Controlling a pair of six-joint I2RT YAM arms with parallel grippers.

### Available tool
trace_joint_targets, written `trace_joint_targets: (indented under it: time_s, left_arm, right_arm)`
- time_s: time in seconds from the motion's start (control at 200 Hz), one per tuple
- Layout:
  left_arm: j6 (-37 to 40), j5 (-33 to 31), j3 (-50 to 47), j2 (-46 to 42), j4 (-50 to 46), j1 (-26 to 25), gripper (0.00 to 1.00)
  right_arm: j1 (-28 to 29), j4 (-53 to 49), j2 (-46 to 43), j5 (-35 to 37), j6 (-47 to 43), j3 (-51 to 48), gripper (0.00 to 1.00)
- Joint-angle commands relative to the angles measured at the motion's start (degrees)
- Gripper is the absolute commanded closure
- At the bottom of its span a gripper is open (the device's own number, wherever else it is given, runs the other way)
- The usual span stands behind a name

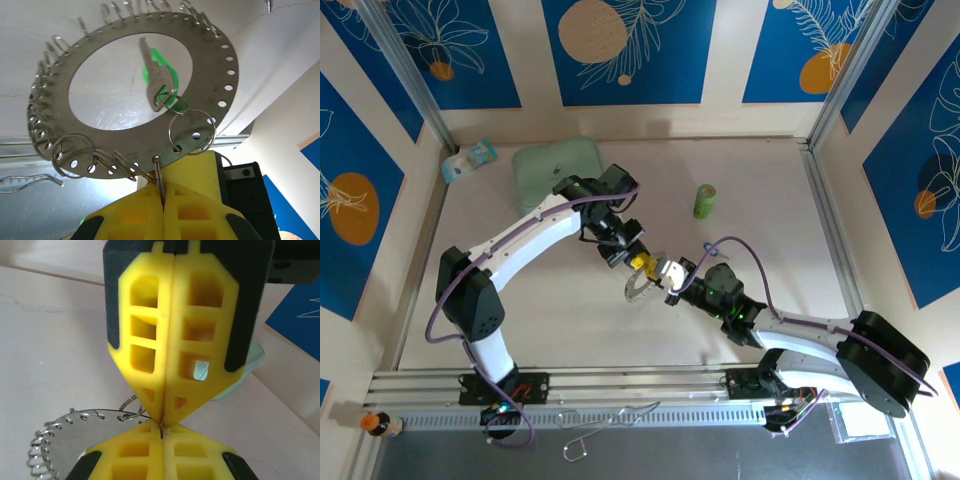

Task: Put the keys on the keyring

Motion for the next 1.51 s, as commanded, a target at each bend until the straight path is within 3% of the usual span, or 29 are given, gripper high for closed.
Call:
trace_joint_targets:
  time_s: [0.0,0.08,0.185,0.32,0.425,0.51,0.675,0.86,1.09,1.5]
  left_arm:
    - [-2.72,-1.8,-0.83,-3.27,-0.35,0.56,0.92]
    - [-0.71,-6.61,-0.8,-5.34,-0.16,1.36,0.67]
    - [3.6,-15.92,-1.1,-9.81,0.31,3.08,0.44]
    - [14.68,-25.22,-6.77,-17.22,7.95,5.66,0.33]
    - [33.6,-28.37,-14.95,-23.2,19.15,6.62,0.34]
    - [50.72,-23.93,-24.05,-28.07,29.92,6.8,0.34]
    - [75.74,-4.82,-38.8,-37.01,43.29,6.98,0.34]
    - [93.69,7.13,-47.24,-40.99,48.72,6.98,0.29]
    - [102.02,16.76,-46.79,-34.36,48.24,6.98,0.25]
    - [102.04,26.89,-45.35,-30.15,49.5,5.97,0.27]
  right_arm:
    - [-0.33,1.37,-0.58,2.12,-0.08,1.66,1.0]
    - [-0.77,-0.87,-2.06,1.26,0.0,1.85,1.0]
    - [-1.77,-4.07,-4.62,-0.74,0.69,2.02,1.0]
    - [-3.25,-9.75,-7.82,-4.78,1.09,3.11,1.0]
    - [-4.72,-14.53,-9.76,-8.35,1.7,4.6,1.0]
    - [-5.93,-17.0,-10.48,-11.43,3.36,5.88,1.0]
    - [-6.52,-23.03,-10.9,-14.31,3.67,8.61,1.0]
    - [-7.04,-29.72,-11.25,-18.46,1.62,11.7,1.0]
    - [-7.71,-36.63,-11.78,-23.14,-1.71,15.18,1.0]
    - [-7.75,-39.2,-9.76,-21.94,-2.95,18.67,1.0]
